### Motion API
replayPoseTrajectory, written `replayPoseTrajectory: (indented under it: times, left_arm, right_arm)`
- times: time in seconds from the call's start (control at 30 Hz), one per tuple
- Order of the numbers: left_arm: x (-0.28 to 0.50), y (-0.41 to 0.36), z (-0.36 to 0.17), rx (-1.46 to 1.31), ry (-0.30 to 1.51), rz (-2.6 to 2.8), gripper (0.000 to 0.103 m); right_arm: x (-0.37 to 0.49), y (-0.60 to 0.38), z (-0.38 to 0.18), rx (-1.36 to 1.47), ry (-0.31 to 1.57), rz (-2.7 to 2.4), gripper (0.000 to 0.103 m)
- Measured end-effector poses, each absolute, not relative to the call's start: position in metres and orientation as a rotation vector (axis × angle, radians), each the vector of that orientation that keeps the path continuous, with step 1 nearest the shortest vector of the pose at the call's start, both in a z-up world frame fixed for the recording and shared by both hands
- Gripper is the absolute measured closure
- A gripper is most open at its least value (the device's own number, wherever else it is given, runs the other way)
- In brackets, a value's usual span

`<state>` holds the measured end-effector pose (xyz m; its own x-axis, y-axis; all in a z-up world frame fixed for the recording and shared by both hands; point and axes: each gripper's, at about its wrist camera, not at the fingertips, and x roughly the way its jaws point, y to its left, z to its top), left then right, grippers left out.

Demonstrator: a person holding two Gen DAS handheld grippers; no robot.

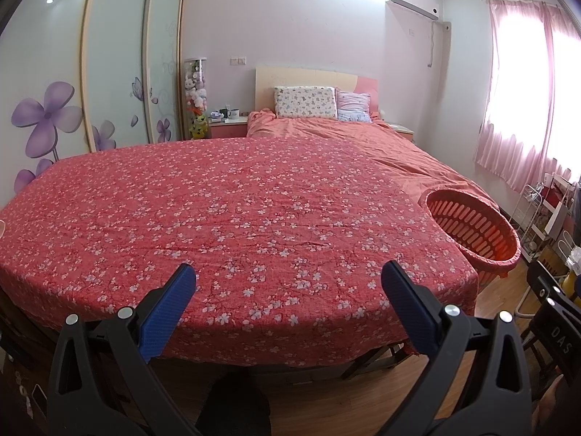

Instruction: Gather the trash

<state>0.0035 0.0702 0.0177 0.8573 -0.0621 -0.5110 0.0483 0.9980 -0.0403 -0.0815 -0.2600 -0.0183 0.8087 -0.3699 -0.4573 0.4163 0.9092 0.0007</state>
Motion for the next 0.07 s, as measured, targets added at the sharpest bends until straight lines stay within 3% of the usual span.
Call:
replayPoseTrajectory:
  times: [0.07]
  left_arm:
    - [0.0036, 0.0704, 0.0177, -0.026, 0.537, -0.059, 0.002]
  right_arm:
    - [-0.0815, -0.2599, -0.0183, 0.102, 0.467, -0.421, 0.004]
